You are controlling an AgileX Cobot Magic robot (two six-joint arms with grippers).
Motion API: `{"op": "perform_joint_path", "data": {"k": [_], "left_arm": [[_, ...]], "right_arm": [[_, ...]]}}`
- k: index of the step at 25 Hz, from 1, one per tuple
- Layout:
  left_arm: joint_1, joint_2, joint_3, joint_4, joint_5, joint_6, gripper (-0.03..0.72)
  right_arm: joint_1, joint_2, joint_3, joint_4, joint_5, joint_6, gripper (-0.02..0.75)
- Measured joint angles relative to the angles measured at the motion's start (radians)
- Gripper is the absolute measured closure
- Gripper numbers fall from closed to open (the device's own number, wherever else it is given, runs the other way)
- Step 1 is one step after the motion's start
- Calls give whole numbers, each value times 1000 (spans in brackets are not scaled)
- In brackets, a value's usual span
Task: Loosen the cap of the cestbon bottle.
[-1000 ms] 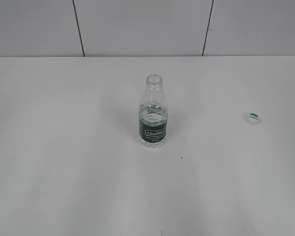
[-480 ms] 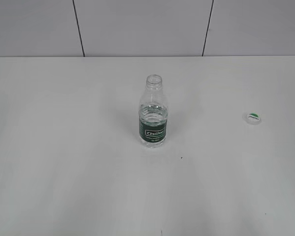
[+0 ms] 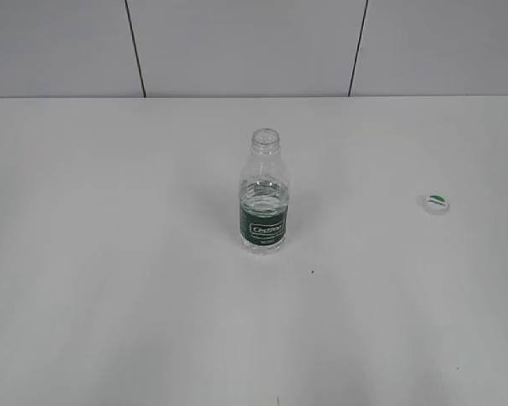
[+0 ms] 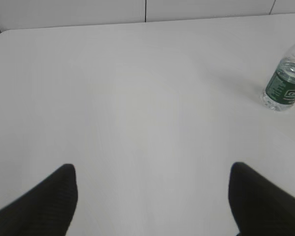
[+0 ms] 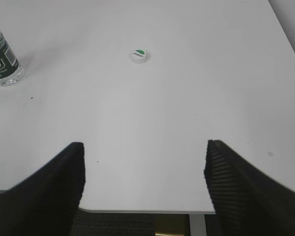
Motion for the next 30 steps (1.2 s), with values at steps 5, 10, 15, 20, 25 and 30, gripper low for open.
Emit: {"op": "perform_joint_path", "data": {"k": [5,10,15,20,25,30], "left_arm": [[11,0,0,16,0,0,119],[94,0,0,22,0,0,119],[175,0,0,3,0,0,119],[179,0,0,-3,0,0,119],[179,0,0,-4,0,0,119],[179,0,0,-4,0,0,124]], "right_arm": [[0,0,0,-1,-1,0,158],[0,0,0,-7,-4,0,158],[0,0,0,-31,-4,-4,158],[0,0,0,-62,-4,-4,158],[0,0,0,-71,-4,-3,158],[0,0,0,-71,-4,-3,158]]}}
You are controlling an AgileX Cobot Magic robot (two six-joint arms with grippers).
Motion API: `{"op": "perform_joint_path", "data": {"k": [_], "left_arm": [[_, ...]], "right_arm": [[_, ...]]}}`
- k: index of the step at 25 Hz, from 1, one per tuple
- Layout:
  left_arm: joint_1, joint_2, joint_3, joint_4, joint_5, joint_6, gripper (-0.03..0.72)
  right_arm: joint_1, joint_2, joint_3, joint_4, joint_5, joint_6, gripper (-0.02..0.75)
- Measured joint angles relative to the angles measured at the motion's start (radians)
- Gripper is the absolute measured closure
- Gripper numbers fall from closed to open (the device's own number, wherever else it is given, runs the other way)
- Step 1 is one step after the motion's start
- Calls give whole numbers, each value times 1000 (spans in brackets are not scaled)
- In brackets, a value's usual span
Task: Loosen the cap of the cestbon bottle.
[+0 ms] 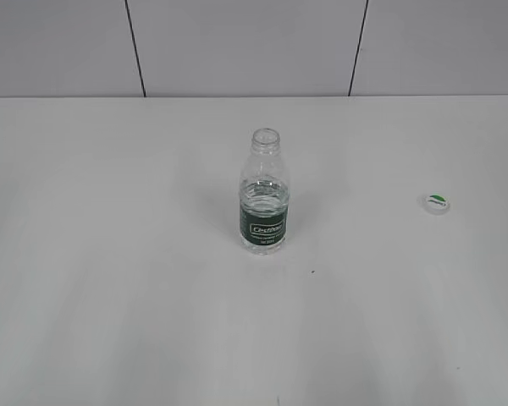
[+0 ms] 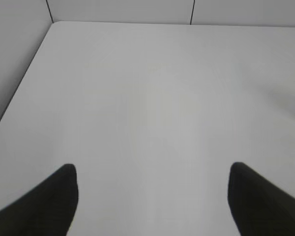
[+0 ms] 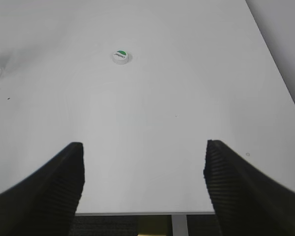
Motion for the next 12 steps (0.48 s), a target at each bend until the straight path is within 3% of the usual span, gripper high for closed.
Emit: {"op": "perform_joint_path", "data": {"k": [12], "left_arm": [[0,0,0,0,0,0,139]], "right_arm": [[0,0,0,0,-1,0,158]]}}
